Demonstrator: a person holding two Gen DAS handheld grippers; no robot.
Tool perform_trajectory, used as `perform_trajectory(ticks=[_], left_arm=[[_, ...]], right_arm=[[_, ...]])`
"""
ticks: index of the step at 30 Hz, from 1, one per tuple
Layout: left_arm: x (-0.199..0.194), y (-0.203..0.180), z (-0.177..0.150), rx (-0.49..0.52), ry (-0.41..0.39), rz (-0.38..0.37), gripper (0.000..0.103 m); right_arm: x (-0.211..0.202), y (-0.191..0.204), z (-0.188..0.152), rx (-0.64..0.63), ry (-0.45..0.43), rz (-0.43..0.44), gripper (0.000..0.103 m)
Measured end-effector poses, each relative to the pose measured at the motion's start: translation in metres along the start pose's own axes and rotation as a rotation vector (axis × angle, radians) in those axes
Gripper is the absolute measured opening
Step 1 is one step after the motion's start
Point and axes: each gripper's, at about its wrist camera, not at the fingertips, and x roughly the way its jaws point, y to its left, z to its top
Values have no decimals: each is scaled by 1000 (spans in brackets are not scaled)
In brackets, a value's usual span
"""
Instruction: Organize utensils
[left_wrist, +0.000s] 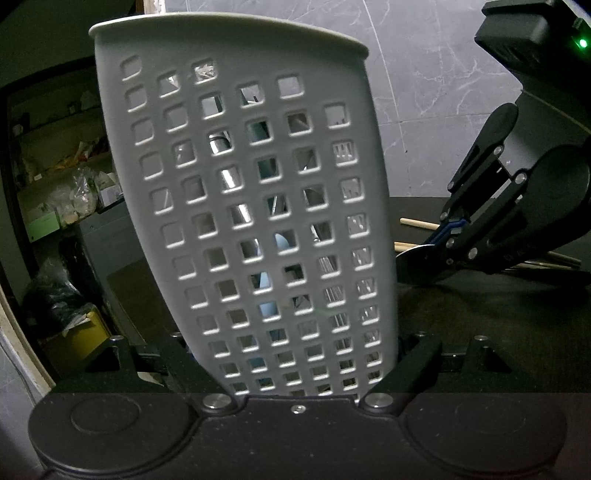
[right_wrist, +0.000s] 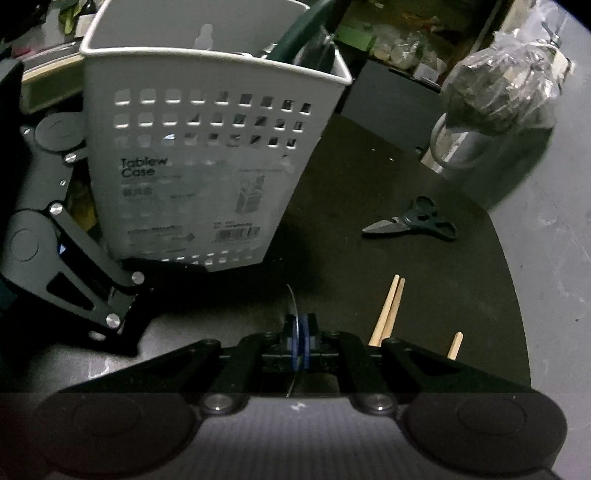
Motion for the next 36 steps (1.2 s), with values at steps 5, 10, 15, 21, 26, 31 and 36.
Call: perform_trajectory(ticks=[5, 10, 15, 21, 26, 31, 36], left_arm=[[-1, 0, 1, -1, 1, -1, 85], [1, 0, 1, -5, 1, -1, 85], [2, 0, 0, -11, 1, 0, 85], [1, -2, -1, -11, 1, 4, 85], [1, -2, -1, -10, 1, 5, 85], [1, -3, -1, -11, 1, 5, 85], [0, -3, -1, -10, 0, 4, 85]], right_arm=[[-4, -12, -4, 64, -37, 3, 4], [-34, -24, -8, 170, -188, -10, 4], [-70, -34, -14, 300, -436, -29, 4], [-105, -53, 0, 404, -738, -61, 4], [-117, -72, 24, 486, -943, -19, 4], [-92, -83, 62, 488, -1012, 41, 4], [-58, -82, 84, 502, -1011, 83, 4]])
